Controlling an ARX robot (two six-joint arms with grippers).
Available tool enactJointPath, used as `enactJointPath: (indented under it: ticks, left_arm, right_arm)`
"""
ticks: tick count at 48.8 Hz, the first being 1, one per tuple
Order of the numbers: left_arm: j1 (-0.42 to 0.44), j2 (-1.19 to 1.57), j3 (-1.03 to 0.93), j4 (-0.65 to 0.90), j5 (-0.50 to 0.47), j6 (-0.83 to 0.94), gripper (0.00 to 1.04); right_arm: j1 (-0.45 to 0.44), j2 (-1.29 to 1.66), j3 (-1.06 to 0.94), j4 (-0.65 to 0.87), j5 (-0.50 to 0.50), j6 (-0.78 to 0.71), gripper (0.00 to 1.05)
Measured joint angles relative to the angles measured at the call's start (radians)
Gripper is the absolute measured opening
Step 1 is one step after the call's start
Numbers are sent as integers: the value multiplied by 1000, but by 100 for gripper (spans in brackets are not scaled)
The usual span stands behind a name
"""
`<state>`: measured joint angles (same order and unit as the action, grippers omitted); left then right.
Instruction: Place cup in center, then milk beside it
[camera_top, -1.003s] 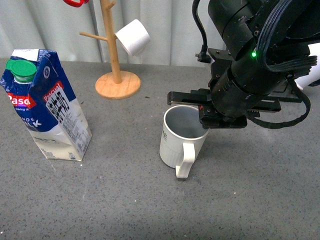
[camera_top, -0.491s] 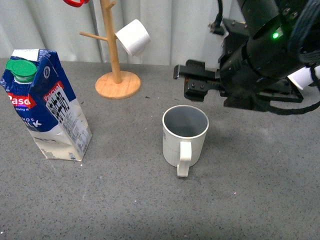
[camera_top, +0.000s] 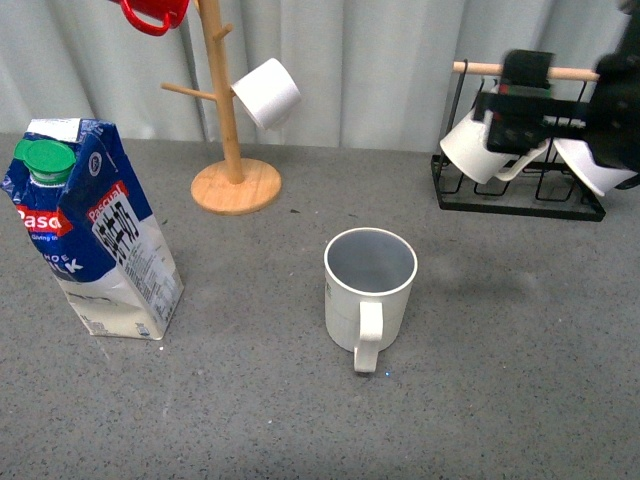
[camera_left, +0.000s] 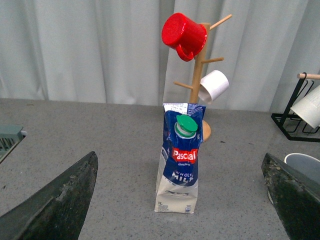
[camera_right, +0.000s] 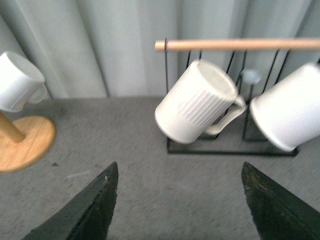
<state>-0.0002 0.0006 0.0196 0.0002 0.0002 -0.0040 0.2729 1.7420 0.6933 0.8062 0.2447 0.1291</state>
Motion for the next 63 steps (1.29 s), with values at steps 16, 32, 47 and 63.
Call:
enactJointPath:
  ticks: [16,32,47,63]
  left_arm:
    - [0,1,0,0,0,0,98]
    - [0,1,0,0,0,0,98]
    - [0,1,0,0,0,0,98]
    - [0,1,0,0,0,0,98]
  right_arm:
    - [-103,-211,-354,369,-71,-119,16]
    - [-187,-558,-576,241,-158,-129,1]
    - [-270,-799,-647,74,-240,-129,1]
    - [-270,-1045,-683,-132,-243,-129,1]
